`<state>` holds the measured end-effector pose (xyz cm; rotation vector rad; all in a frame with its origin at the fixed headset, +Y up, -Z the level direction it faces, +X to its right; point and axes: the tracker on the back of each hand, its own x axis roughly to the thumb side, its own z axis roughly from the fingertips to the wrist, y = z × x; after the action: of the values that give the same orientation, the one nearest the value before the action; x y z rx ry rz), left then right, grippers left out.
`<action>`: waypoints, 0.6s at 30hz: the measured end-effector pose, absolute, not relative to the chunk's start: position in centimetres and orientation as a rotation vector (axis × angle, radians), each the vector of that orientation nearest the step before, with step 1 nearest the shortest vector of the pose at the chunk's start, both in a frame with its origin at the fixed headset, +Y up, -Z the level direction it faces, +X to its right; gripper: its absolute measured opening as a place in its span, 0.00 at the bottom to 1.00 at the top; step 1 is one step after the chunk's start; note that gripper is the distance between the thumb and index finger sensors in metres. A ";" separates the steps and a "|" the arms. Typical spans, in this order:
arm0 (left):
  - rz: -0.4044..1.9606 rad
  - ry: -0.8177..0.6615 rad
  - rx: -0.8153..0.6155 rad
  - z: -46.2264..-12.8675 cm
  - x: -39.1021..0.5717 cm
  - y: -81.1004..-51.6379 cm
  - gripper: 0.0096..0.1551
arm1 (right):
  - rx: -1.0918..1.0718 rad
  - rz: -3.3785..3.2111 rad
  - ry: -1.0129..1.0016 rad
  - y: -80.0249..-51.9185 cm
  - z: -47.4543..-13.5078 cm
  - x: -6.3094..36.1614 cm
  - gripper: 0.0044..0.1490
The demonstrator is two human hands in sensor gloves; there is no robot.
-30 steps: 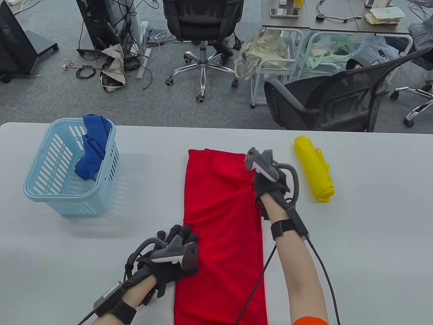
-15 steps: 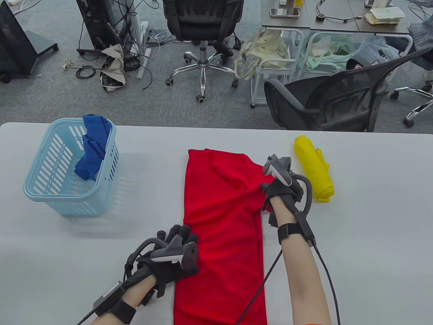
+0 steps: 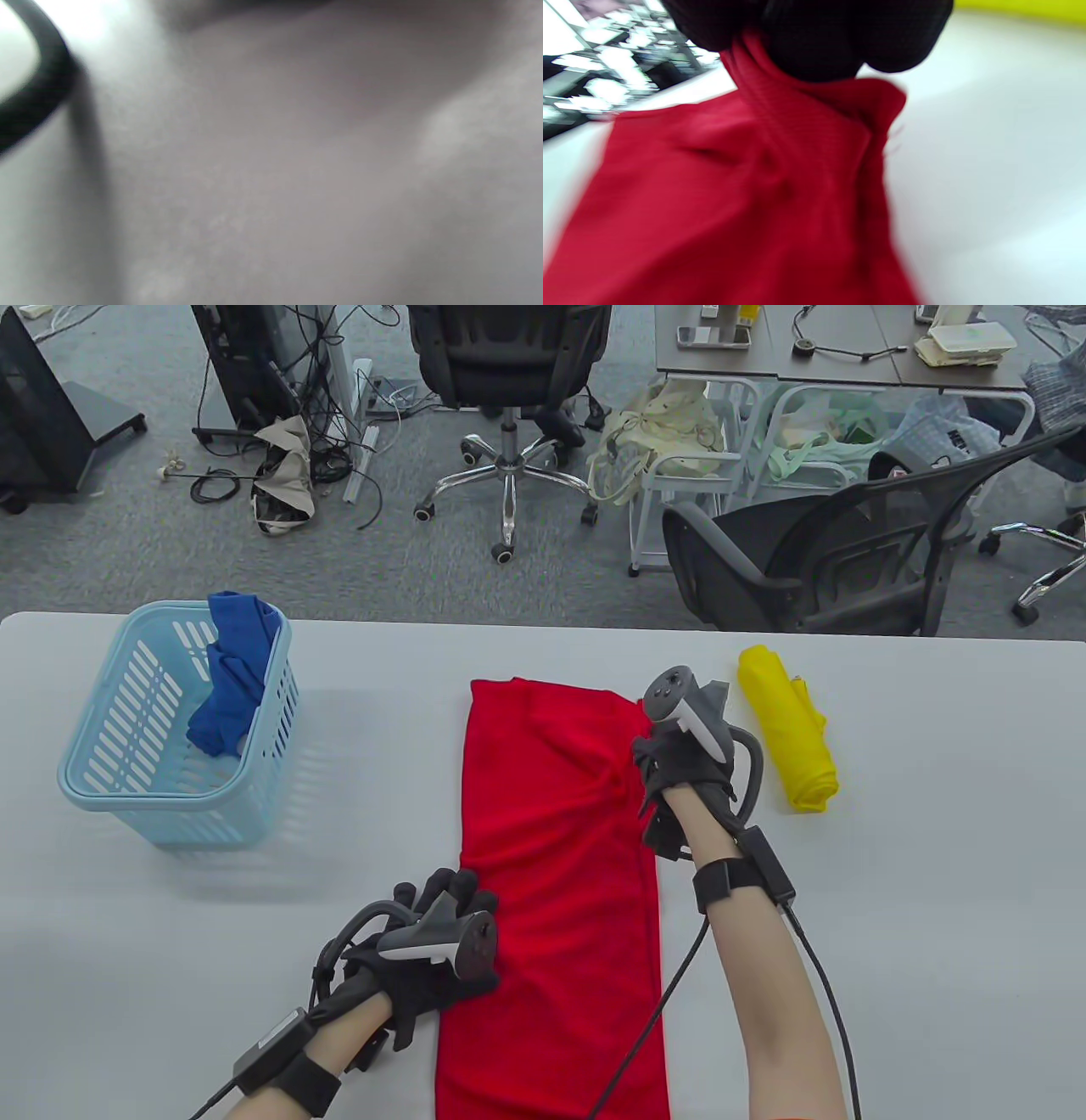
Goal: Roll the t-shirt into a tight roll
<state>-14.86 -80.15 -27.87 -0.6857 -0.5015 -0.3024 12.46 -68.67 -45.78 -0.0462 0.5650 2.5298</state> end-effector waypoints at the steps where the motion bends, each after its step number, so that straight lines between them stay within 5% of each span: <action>1: -0.303 -0.501 -0.684 -27.9 -14.8 -80.1 0.53 | 0.084 2.380 0.613 -68.0 -45.1 11.6 0.31; 3: -0.303 -0.501 -0.683 -27.9 -14.8 -80.2 0.53 | 0.259 2.252 0.694 -67.3 -44.3 10.3 0.40; 8: -0.302 -0.499 -0.680 -27.9 -14.8 -80.1 0.53 | 0.306 2.701 0.684 -68.3 -42.5 7.1 0.40; 13: -0.302 -0.497 -0.671 -27.9 -14.9 -80.1 0.53 | 0.522 2.904 1.120 -74.0 -41.2 3.9 0.48; 18: -0.301 -0.430 -0.603 -28.3 -15.2 -79.8 0.52 | 0.407 3.107 1.162 -77.2 -43.1 3.6 0.50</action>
<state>-15.25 -79.83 -28.32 -0.6027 -0.4303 -0.3006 3.61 -77.22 -43.09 0.4071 1.1620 3.1072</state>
